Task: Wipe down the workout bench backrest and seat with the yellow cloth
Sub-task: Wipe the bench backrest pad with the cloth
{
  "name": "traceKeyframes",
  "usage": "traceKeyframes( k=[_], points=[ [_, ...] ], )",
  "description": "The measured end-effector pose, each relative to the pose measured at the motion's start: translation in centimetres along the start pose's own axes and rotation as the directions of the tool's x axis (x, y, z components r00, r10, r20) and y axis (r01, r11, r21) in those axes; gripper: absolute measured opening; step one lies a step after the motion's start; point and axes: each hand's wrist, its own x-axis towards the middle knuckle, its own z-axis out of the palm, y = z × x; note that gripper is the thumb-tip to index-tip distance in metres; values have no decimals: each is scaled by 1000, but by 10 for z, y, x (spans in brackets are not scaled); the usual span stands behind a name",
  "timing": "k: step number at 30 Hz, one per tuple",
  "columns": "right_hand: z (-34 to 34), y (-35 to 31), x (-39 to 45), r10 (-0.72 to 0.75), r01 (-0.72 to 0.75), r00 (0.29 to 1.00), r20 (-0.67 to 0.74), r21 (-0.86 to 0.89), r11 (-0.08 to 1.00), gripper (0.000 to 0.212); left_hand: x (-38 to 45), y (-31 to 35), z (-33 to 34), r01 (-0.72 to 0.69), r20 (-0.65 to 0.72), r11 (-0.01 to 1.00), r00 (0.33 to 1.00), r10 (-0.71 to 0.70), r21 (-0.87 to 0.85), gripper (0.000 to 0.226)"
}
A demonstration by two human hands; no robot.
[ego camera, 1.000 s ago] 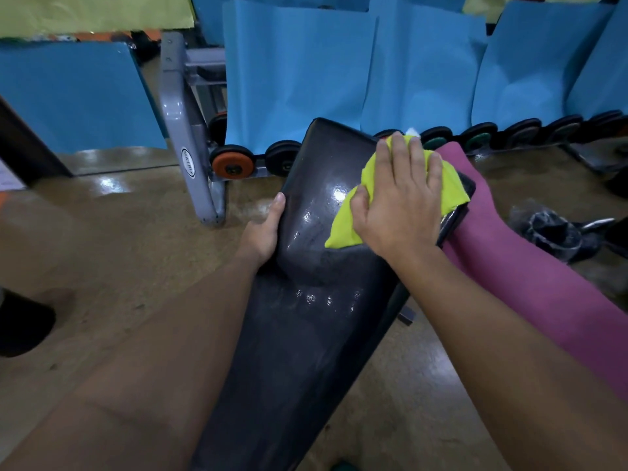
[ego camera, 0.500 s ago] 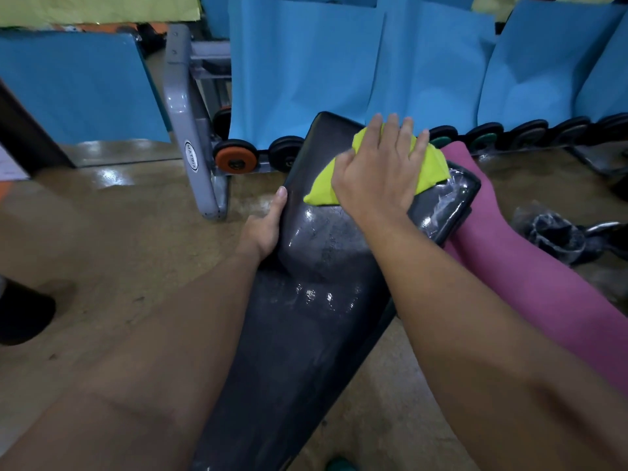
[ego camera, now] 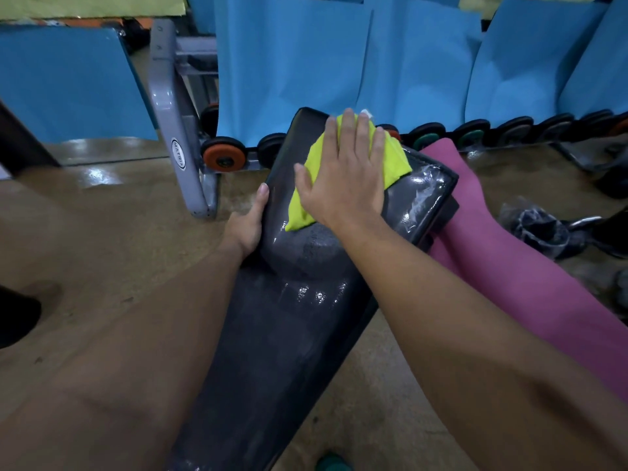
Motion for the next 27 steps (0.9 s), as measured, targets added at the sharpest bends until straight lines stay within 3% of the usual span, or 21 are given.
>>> traceKeyframes(
  k=[2, 7, 12, 14, 17, 23, 27],
  points=[
    [0, 12, -4, -31, 31, 999, -29, -2, 1000, 80, 0, 0, -1, 33, 1, 999, 999, -33, 12, 72],
    [-10, 12, 16, 80, -81, 996, 43, 15, 997, 69, 1, -1, -3, 71, 1, 997, 997, -71, 36, 80],
    [-3, 25, -12, -108, 108, 994, -13, -13, 994, 72, 0, 0, -3, 85, 18, 995, 996, -86, 51, 84],
    [-6, 37, -10, -3, 4, 999, -40, 8, 1000, 71, 1, 0, -4, 101, 18, 992, 995, -103, 74, 88],
    [-11, 23, 13, 135, -135, 990, 38, 2, 991, 67, 4, -3, -5, 119, 15, 988, 993, -121, 98, 97],
    [-1, 5, 5, -155, 159, 985, 74, -46, 986, 71, 6, -5, -4, 102, 21, 988, 994, -105, 119, 96],
    [-4, 12, 28, 11, -11, 997, 72, -9, 1000, 68, 8, -7, -4, 91, 8, 990, 996, -92, 109, 94]
  ],
)
